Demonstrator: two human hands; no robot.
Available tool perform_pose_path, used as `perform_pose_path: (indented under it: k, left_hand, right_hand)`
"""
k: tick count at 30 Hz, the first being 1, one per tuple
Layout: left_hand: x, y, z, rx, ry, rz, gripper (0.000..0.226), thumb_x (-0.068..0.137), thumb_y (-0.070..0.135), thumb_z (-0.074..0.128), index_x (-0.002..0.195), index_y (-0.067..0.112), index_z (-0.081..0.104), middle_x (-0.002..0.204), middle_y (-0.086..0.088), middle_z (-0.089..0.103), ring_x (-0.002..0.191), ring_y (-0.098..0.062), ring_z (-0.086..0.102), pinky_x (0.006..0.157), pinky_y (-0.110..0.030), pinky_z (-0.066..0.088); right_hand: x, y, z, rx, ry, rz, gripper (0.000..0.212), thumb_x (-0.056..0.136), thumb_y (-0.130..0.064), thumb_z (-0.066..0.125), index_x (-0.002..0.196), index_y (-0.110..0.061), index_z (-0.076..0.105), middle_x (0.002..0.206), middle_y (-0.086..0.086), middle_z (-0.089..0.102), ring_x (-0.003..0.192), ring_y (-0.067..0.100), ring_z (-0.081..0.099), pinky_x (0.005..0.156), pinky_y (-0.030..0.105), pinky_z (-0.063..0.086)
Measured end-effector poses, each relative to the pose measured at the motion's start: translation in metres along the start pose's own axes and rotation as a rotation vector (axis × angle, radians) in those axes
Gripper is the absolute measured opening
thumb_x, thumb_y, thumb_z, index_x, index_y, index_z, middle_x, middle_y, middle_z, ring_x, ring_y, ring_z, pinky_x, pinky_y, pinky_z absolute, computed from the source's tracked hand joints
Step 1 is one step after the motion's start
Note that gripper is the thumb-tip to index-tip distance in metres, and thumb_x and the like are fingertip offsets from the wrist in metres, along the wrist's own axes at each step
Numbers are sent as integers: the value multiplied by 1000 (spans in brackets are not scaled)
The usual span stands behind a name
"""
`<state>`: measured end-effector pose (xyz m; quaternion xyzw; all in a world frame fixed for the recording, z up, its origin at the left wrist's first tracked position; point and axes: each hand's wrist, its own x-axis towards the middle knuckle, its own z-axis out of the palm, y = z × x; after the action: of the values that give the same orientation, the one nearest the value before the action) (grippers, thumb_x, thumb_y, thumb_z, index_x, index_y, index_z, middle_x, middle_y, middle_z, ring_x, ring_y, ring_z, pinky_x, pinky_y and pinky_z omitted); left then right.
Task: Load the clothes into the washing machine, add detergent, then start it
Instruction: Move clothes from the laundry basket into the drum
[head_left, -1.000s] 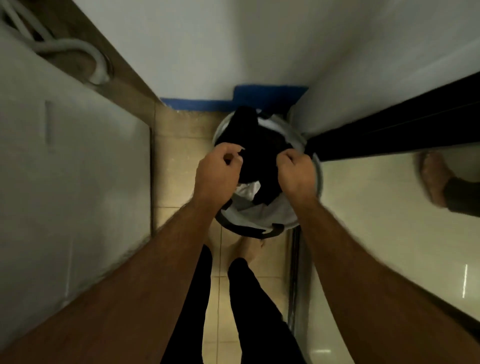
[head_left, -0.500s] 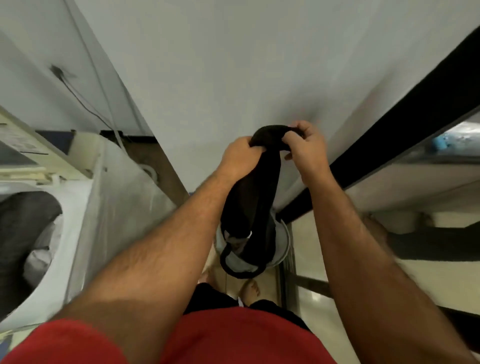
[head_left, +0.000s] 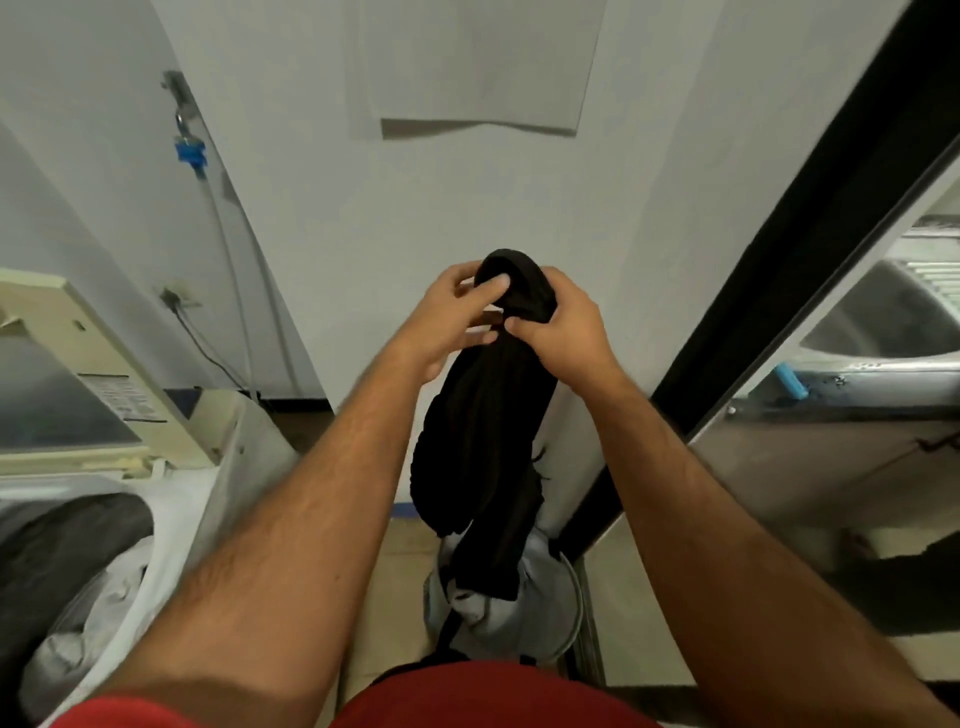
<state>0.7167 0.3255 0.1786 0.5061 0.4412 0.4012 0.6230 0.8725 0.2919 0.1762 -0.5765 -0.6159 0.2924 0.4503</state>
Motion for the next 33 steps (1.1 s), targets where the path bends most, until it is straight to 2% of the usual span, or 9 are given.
perform_pose_path:
  k: [5, 10, 14, 17, 20, 23, 26, 29, 33]
  left_hand:
    - [-17, -52, -13, 432, -282, -8, 79, 72, 27, 84, 134, 38, 36, 122, 24, 50, 107, 8, 54, 84, -11, 43]
    - [-8, -65, -4, 233, 109, -69, 33, 82, 12, 67, 114, 21, 63, 111, -1, 68, 92, -11, 65, 68, -16, 50]
    - [-2, -24, 10, -123, 202, -72, 11, 82, 17, 59, 87, 12, 67, 94, -13, 71, 87, -26, 68, 71, -36, 56]
    - [-2, 9, 25, -219, 105, -34, 6, 76, 10, 56, 73, 5, 58, 72, -14, 58, 69, -28, 55, 59, -32, 47]
    - [-6, 30, 39, -289, 59, -40, 18, 91, 6, 48, 99, -3, 61, 87, -20, 61, 80, -31, 58, 65, -33, 52]
    - [-11, 38, 43, -370, -22, 16, 18, 93, 4, 47, 92, -1, 64, 82, -13, 68, 75, -22, 66, 69, -29, 56]
    - [-13, 40, 40, -302, -39, 95, 21, 94, 10, 49, 107, 3, 64, 101, -15, 68, 91, -24, 66, 85, -36, 55]
    - [-14, 24, 27, -205, 85, 155, 19, 88, 23, 57, 104, 19, 66, 94, 0, 72, 91, -18, 66, 79, -35, 56]
    - [-29, -30, 1, 56, 283, -248, 63, 77, 69, 60, 123, 25, 56, 132, 4, 54, 130, -26, 45, 94, -53, 43]
  right_hand:
    - [23, -20, -23, 418, 92, 207, 35, 79, -4, 72, 111, -10, 62, 107, 12, 70, 98, 27, 70, 85, 42, 59]
    - [33, -33, -31, 732, -35, 353, 37, 85, -14, 71, 119, -3, 64, 109, 15, 73, 101, 28, 71, 89, 39, 58]
    - [27, -28, -44, 490, -139, 284, 41, 86, -45, 71, 111, -12, 70, 103, 4, 77, 100, 20, 72, 84, 28, 58]
    - [14, -23, -44, 118, -339, 130, 34, 76, -45, 77, 103, -28, 66, 99, -8, 74, 95, 5, 69, 74, 10, 52]
    - [8, -20, -39, 152, -340, 18, 65, 69, -22, 86, 123, -24, 50, 117, -3, 64, 106, 4, 64, 89, 16, 52]
    - [11, -25, -43, 345, -207, -17, 49, 68, 2, 79, 112, -6, 58, 104, 14, 70, 95, 21, 70, 84, 35, 59]
    - [13, -31, -42, 386, -111, 41, 45, 64, 3, 70, 108, -4, 60, 96, 14, 71, 86, 22, 71, 74, 35, 59]
    - [16, -35, -37, 362, -18, 78, 55, 63, -1, 72, 115, -8, 57, 102, 11, 70, 92, 23, 71, 77, 36, 59]
    - [18, -42, -46, 606, 59, 86, 38, 65, 1, 67, 102, -10, 66, 96, 13, 72, 91, 30, 72, 80, 45, 60]
